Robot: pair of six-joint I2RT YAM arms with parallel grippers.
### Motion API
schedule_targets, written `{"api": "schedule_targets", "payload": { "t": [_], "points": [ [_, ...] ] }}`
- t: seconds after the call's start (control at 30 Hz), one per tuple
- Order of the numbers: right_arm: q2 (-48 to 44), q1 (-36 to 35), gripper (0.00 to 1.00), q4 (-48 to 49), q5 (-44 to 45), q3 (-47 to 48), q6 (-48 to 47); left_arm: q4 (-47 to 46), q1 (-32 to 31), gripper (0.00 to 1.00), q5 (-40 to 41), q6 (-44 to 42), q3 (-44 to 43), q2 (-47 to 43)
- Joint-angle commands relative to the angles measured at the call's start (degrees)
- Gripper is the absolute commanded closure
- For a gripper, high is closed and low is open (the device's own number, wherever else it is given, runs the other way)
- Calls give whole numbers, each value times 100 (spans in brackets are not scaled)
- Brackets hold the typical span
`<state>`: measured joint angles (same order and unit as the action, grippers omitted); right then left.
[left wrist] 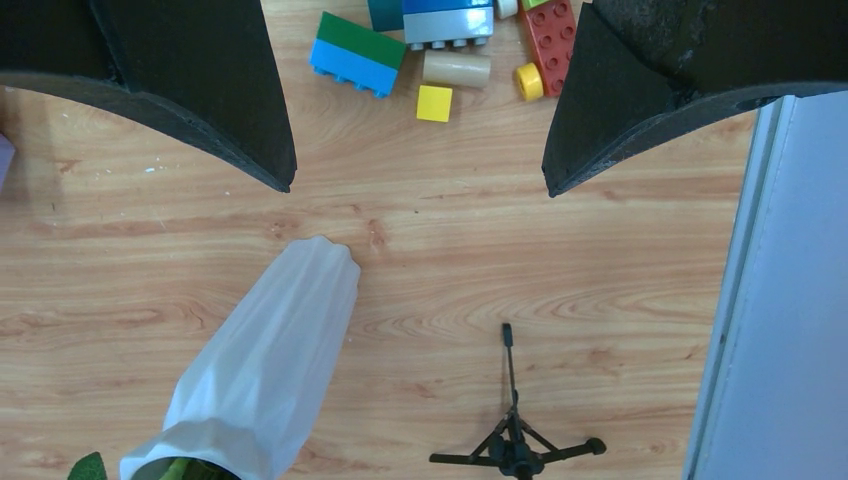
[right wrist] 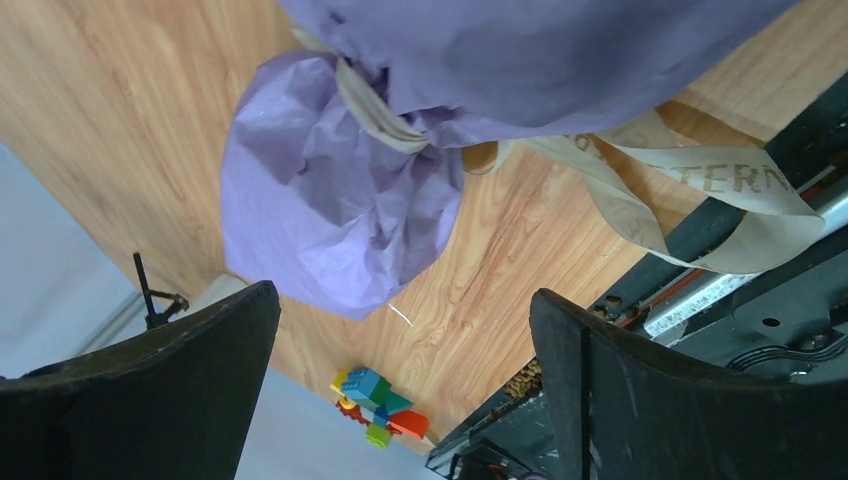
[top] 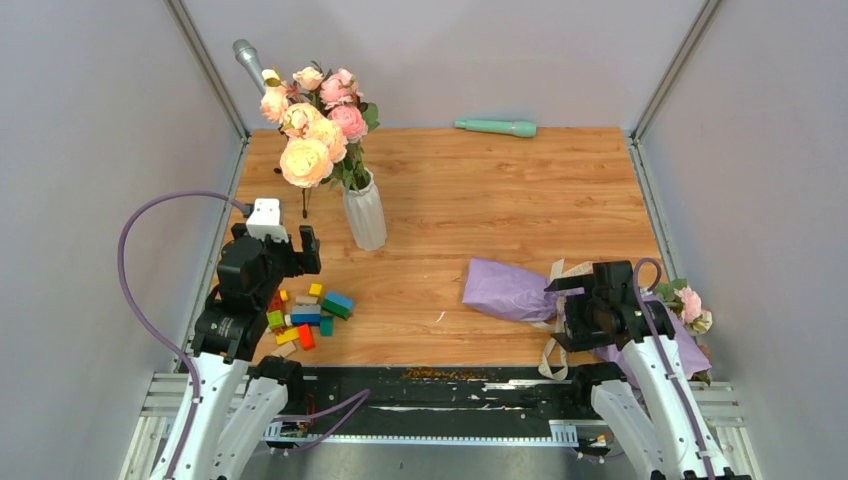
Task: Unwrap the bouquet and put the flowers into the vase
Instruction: Adjust the fake flower at the center of the board.
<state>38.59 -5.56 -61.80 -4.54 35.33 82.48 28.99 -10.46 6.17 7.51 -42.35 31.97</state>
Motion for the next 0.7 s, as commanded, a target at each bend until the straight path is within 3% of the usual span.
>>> {"api": "schedule_targets", "payload": {
  "t": [0.0,0.67],
  "points": [
    [113,-12,3,23,215,-153,893,-87,-162,0,122,-99,8,4],
    [1759,39,10,936,1576,215,1025,-114,-433,0,297,-190,25,9]
  ]
}}
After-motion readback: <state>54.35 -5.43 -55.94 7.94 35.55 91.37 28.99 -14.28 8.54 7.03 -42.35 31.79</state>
